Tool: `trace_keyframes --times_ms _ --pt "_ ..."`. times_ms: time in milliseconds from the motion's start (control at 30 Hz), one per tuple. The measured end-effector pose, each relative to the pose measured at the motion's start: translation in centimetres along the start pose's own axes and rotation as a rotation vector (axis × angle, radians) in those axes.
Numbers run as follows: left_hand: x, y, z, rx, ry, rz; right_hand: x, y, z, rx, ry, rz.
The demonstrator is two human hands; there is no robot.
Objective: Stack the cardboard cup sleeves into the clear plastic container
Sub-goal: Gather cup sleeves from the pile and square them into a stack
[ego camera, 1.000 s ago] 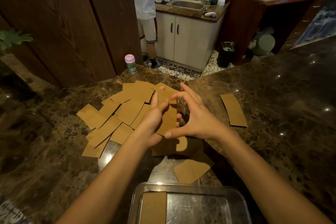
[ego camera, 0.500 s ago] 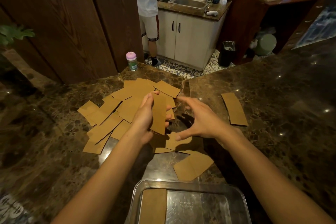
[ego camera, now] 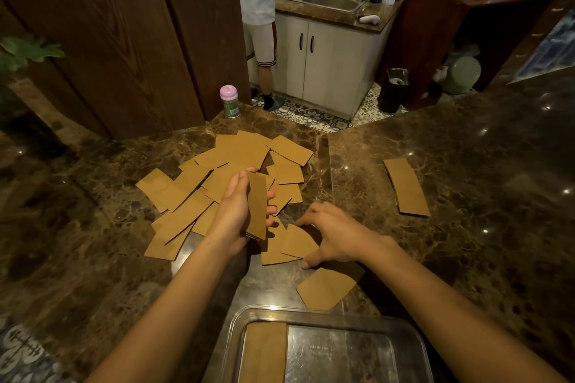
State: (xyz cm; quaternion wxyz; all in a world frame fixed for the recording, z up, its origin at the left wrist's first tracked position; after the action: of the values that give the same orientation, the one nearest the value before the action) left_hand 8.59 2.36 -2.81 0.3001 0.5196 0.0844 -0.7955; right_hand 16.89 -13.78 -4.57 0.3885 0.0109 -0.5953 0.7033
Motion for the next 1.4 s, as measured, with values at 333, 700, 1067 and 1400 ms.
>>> trace_keyframes --times_ms 333,700,1067,1400 --pt "-0.2 -0.5 0.5 -0.032 0.021 0.034 2.2 -0.1 0.9 -0.085 -0.111 0.038" --pt "-2.8 0.2 1.7 -0.029 0.184 0.132 -2.3 -3.7 1.3 -0.605 0.211 -0.892" --pt "-2.6 3.8 2.7 0.082 0.320 -0.087 1.5 -5.2 1.9 -0.639 0.101 -1.278" --pt "-3.0 3.9 3.1 0.110 0.351 -0.013 1.2 -5.2 2.6 -0.704 0.141 -1.527"
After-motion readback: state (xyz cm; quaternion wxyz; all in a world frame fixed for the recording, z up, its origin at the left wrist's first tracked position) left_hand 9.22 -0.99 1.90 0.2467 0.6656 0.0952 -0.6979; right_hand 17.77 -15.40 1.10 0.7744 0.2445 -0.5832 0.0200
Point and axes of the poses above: each hand's wrist, its own z-axis away from the middle knuckle, its own y-axis out of the palm, x = y × z, the point moved 6 cm from there along -z, towards the middle knuckle, and after that the axes turned 8 degrees about -z, right-handed, at the moved point
